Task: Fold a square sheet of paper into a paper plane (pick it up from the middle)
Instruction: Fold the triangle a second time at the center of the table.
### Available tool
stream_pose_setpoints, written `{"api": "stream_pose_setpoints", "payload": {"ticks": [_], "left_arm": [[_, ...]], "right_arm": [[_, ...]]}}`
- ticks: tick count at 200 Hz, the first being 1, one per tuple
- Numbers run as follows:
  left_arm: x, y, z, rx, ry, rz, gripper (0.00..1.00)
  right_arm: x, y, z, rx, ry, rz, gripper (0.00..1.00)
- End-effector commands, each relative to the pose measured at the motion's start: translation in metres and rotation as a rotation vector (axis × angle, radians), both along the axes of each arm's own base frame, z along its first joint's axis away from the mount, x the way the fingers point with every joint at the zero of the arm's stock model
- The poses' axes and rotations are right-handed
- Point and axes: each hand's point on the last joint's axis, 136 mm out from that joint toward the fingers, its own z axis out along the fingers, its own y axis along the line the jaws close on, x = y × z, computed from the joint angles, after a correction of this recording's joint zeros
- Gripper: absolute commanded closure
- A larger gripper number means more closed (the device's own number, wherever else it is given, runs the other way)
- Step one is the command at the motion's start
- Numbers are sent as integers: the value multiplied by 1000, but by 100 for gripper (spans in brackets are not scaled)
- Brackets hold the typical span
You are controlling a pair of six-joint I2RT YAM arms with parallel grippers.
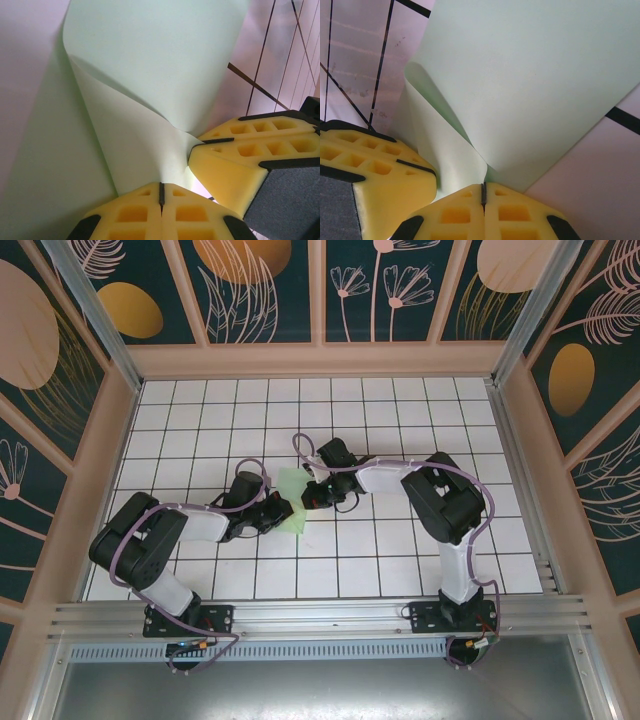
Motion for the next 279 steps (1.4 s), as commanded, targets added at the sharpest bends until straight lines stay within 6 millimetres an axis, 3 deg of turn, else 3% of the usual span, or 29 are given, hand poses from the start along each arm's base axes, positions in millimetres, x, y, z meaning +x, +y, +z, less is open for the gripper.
{"api": "stream_pose_setpoints", "payload": {"ticks": [1, 62, 155, 279], "left_arm": [[0, 0, -2, 21, 7, -6, 100], [21, -11, 44, -50, -136, -7, 99], [13, 3, 1, 76, -7, 17, 100], [4, 11, -7, 96, 12, 25, 100]], "right_arm": [[9, 2, 7, 5, -40, 10, 100], [6, 1, 6, 0, -41, 19, 100], [10, 4, 16, 19, -61, 20, 100], [11, 4, 7, -1, -47, 14, 100]]}}
